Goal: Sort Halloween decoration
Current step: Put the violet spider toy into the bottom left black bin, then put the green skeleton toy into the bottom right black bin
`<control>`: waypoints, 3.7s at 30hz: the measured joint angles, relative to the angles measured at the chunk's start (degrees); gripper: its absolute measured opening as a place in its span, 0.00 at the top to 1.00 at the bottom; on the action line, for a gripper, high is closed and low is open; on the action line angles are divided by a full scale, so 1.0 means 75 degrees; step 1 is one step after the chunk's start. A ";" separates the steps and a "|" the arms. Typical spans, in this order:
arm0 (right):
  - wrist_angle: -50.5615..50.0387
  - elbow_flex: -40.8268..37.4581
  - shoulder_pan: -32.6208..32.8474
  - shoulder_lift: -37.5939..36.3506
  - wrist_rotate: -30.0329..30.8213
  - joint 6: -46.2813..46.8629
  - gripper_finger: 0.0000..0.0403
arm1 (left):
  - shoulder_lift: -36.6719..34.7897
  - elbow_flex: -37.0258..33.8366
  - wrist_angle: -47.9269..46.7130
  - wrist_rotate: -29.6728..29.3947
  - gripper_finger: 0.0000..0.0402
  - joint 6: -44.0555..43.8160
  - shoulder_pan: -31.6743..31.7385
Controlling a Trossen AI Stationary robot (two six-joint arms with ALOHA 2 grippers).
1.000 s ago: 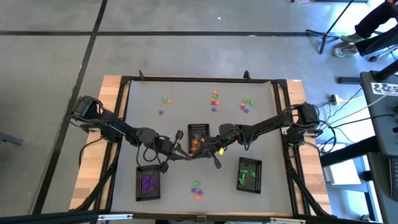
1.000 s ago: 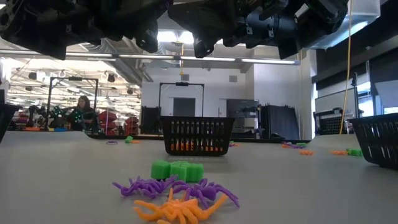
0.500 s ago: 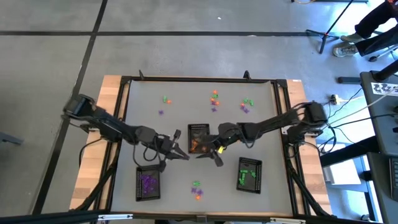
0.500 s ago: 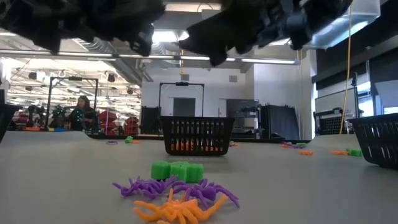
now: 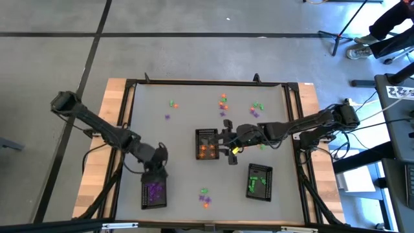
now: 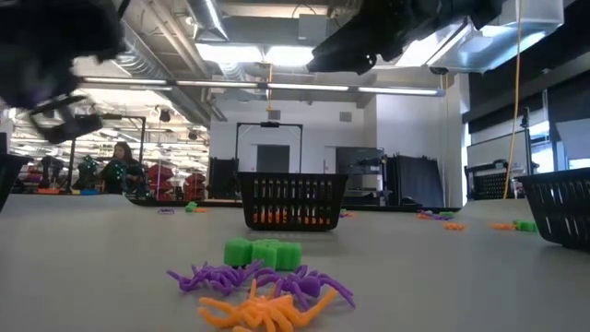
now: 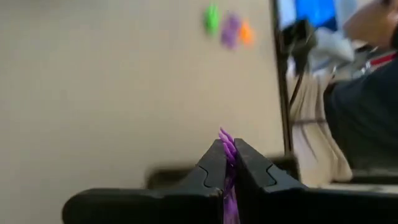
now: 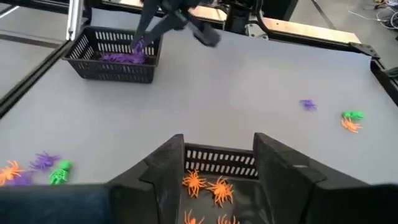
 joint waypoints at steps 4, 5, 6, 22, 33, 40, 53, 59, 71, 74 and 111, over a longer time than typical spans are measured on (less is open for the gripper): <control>-0.0130 0.0000 0.0000 0.0097 0.0268 -0.0012 0.56 | 0.0238 -0.0007 -0.0192 0.0275 1.00 -0.0806 -0.0684; -0.0132 -0.0003 -0.0001 0.0104 0.0283 -0.0014 0.57 | 0.0248 -0.0005 -0.0209 0.0284 1.00 -0.0926 -0.0832; -0.0072 -0.0001 0.0000 0.0128 0.0281 -0.0014 0.57 | 0.0248 -0.0005 -0.0248 0.0247 1.00 -0.1011 -0.0971; -0.0055 0.0000 -0.0003 0.0159 0.0869 -0.0101 0.57 | 0.1964 0.3385 -0.5746 -0.1688 1.00 -0.1204 -0.2015; -0.0123 0.0000 -0.0003 0.0159 0.0854 -0.0111 0.57 | 0.2822 0.3500 -0.5233 -0.1611 0.79 -0.1130 -0.2126; -0.0511 0.0000 -0.0003 0.0159 0.0742 0.0123 0.57 | 0.2729 0.3500 -0.5331 -0.1389 0.61 -0.0869 -0.1884; -0.1244 0.0000 -0.0003 0.0102 0.1268 0.0148 0.57 | 0.1184 0.3500 -0.5842 -0.3848 0.60 0.1772 -0.0910; -0.3332 0.0006 -0.0015 -0.0234 0.1793 0.0719 0.57 | 0.0282 0.2591 -0.2904 -0.5757 0.60 0.4295 -0.0722; -0.6529 -0.0621 0.0110 -0.1880 0.1855 0.3363 0.57 | -0.0633 -0.0662 0.5263 -0.3859 0.60 0.6889 0.0917; -0.6684 -0.1391 0.0095 -0.2577 0.1857 0.4050 0.57 | -0.0552 -0.0839 0.5918 -0.3859 0.60 0.6893 0.1165; -0.7343 -0.3206 0.0096 -0.1970 0.1523 0.8167 0.57 | 0.0266 -0.0880 0.6564 -0.3862 0.60 0.6662 0.1710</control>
